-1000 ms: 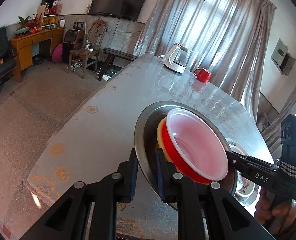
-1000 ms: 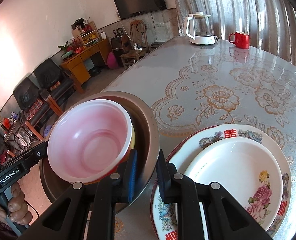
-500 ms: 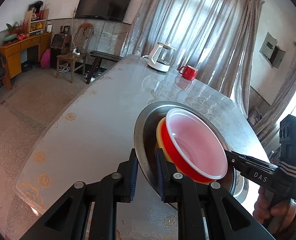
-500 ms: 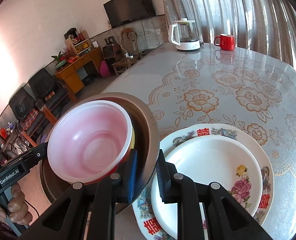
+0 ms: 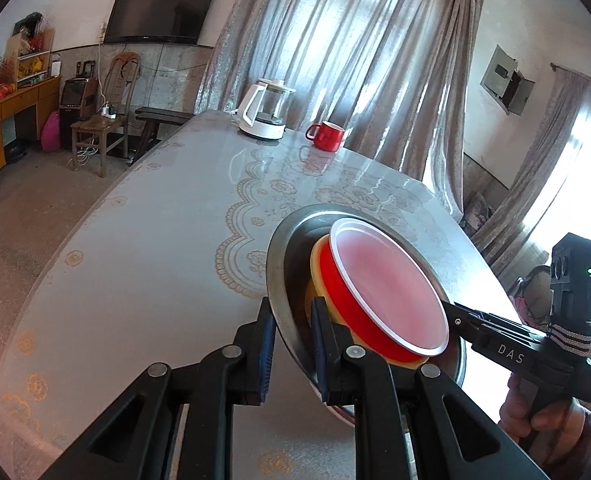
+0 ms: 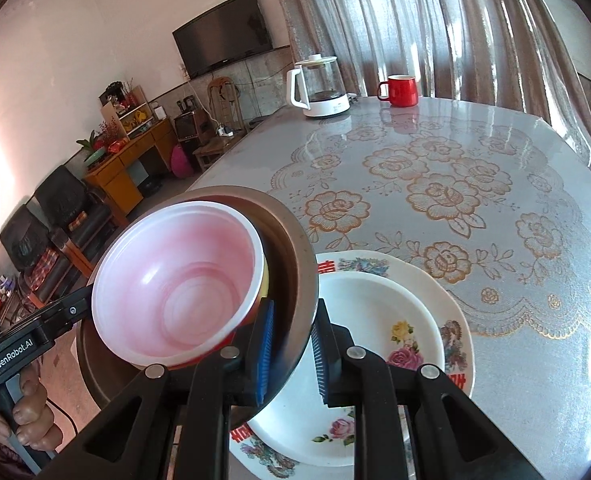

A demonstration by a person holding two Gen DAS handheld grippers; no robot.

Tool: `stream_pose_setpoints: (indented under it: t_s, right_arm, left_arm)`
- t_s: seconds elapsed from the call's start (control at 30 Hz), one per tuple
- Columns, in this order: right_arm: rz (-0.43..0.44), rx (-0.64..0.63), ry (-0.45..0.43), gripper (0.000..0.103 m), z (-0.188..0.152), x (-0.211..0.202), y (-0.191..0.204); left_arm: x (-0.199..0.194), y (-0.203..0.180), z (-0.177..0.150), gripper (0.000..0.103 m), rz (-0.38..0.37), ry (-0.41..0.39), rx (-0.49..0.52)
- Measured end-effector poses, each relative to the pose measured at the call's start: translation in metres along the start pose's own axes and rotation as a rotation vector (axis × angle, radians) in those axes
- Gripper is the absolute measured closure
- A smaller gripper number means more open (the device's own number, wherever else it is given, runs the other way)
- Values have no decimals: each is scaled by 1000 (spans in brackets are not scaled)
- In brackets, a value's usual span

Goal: Organize plates and bowls
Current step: 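Lift the steel basin with both grippers and carry it over the plate stack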

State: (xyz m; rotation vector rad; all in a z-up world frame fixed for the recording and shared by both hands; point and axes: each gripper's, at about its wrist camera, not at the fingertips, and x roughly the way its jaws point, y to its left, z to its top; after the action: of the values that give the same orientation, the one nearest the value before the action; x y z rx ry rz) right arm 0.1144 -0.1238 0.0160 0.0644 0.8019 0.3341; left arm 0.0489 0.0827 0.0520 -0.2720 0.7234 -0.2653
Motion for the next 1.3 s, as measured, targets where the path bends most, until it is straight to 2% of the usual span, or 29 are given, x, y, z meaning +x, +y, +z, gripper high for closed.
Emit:
stream_pose_setpoints:
  t_s: [0.5, 1.3]
  right_arm:
    - [-118, 110, -13, 85, -16, -30, -55]
    - [-135, 161, 16, 85, -27, -25, -73]
  left_arm:
    - [35, -48, -6, 86, -97, 89, 73]
    - [62, -43, -23, 85, -97, 183, 47]
